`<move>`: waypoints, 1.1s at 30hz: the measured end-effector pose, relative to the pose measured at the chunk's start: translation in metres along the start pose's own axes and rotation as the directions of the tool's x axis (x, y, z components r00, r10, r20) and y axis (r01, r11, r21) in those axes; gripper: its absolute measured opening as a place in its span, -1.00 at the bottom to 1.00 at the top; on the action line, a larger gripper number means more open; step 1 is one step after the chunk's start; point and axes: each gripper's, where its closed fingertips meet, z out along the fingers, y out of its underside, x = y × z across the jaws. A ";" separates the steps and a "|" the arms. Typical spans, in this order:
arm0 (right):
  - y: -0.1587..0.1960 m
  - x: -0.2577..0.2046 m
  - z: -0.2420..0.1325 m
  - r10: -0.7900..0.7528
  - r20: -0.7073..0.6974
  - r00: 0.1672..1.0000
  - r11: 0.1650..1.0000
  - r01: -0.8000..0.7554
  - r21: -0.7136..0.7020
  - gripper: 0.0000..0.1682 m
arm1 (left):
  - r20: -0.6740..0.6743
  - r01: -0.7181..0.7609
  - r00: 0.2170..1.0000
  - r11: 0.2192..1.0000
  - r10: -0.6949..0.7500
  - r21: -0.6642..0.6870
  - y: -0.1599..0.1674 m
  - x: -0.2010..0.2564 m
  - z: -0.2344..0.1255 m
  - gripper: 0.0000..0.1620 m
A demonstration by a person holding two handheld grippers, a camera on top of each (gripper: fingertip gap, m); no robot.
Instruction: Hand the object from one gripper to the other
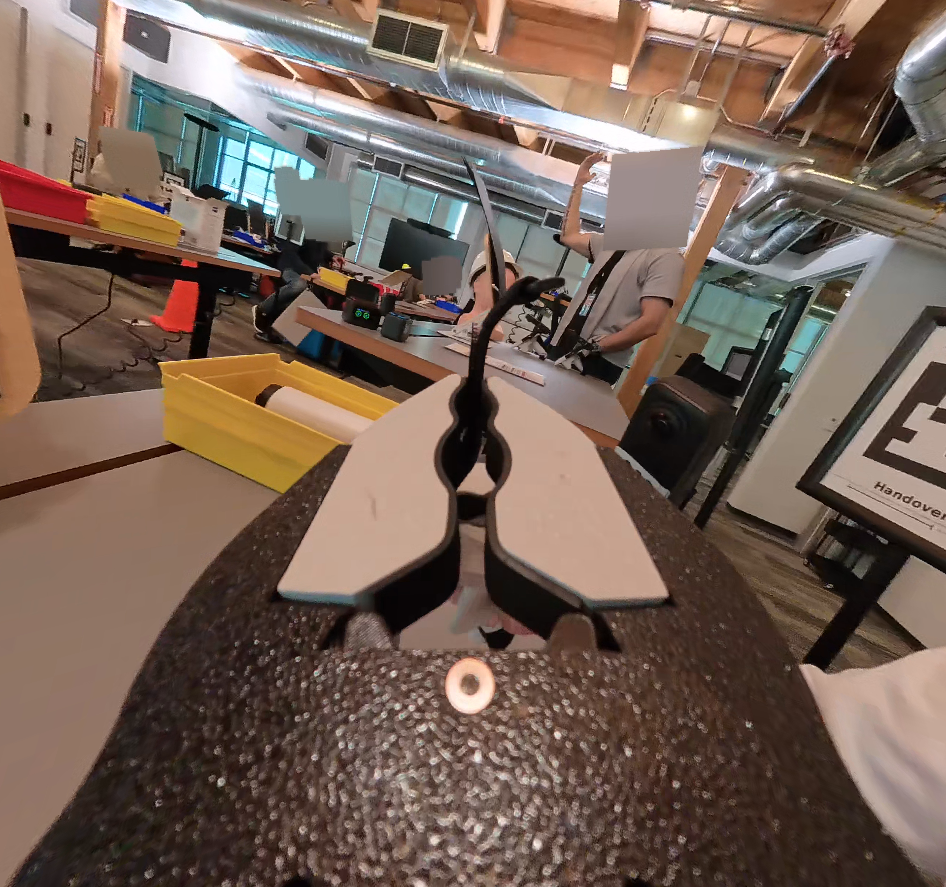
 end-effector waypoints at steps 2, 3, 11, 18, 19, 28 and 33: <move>0.001 -0.001 -0.001 -0.007 0.015 1.000 1.000 0.007 -0.009 -0.94 | 0.009 -0.020 1.000 1.000 0.020 -0.002 0.000 -0.001 -0.002 -0.96; 0.001 -0.005 -0.002 0.001 0.060 0.998 1.000 0.000 -0.020 -0.94 | 0.011 -0.045 0.999 0.999 0.045 -0.013 0.000 -0.001 -0.003 -0.96; -0.022 -0.039 -0.042 0.347 0.593 0.727 0.919 -0.390 -0.060 -0.94 | -0.356 -0.196 0.927 0.960 0.115 -0.201 0.010 0.036 -0.022 -0.36; -0.030 -0.078 -0.075 0.366 0.851 0.375 0.869 -0.465 -0.169 -0.94 | -0.633 -0.141 0.769 0.940 -0.094 -0.311 0.028 0.063 -0.041 -0.45; -0.028 -0.083 -0.077 0.377 0.865 0.330 0.861 -0.468 -0.197 -0.94 | -0.661 -0.150 0.741 0.932 -0.115 -0.330 0.033 0.067 -0.042 -0.47; -0.027 -0.110 -0.081 0.423 0.902 0.089 0.801 -0.503 -0.326 -0.95 | -0.830 -0.104 0.483 0.923 -0.279 -0.371 0.050 0.093 -0.059 -0.73; -0.023 -0.114 -0.076 0.458 0.887 0.049 0.774 -0.513 -0.372 -0.95 | -0.831 -0.067 0.479 0.932 -0.282 -0.355 0.056 0.092 -0.059 -0.86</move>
